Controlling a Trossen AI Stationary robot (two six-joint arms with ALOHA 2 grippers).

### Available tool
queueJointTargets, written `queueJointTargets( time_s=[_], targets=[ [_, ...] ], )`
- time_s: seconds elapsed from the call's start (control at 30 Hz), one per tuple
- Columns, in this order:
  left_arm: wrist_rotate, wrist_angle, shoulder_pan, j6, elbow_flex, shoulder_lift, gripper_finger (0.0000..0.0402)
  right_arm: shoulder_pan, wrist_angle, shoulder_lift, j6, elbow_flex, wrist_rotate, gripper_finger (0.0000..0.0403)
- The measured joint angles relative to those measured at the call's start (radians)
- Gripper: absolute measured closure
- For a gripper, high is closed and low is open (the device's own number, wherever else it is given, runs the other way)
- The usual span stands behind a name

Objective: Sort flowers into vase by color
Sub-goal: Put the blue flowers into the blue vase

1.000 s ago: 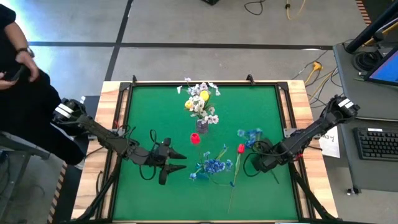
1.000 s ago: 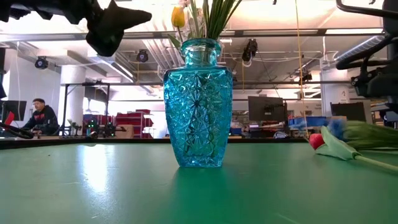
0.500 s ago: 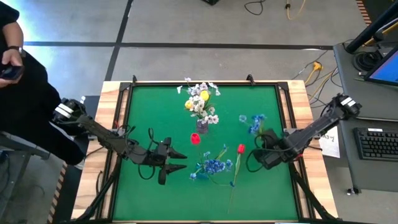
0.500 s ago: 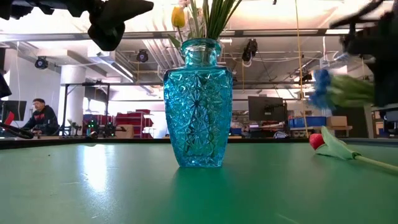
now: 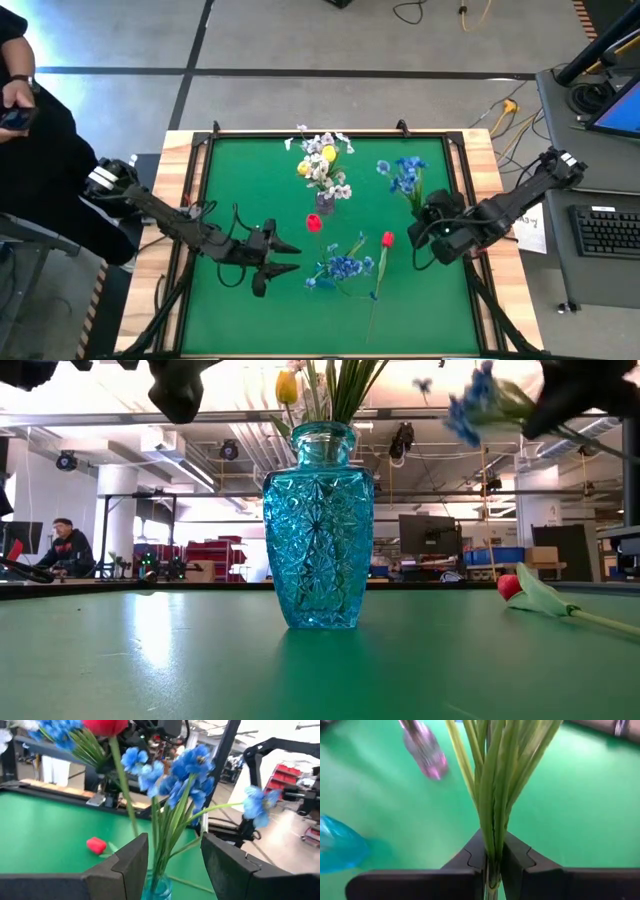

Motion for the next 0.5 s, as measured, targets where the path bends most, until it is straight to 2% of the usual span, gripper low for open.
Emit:
queueJointTargets(
  time_s=[0.4,0.5],
  targets=[
    [0.052,0.153,0.0,0.132,0.0,0.0,0.0231,0.083,0.013,-0.003,-0.188,0.148,0.276,0.0376],
    [0.051,0.229,0.0,0.185,0.0,0.0,0.0231,0.121,0.099,-0.003,-0.313,0.168,0.373,0.0376]
  ],
)
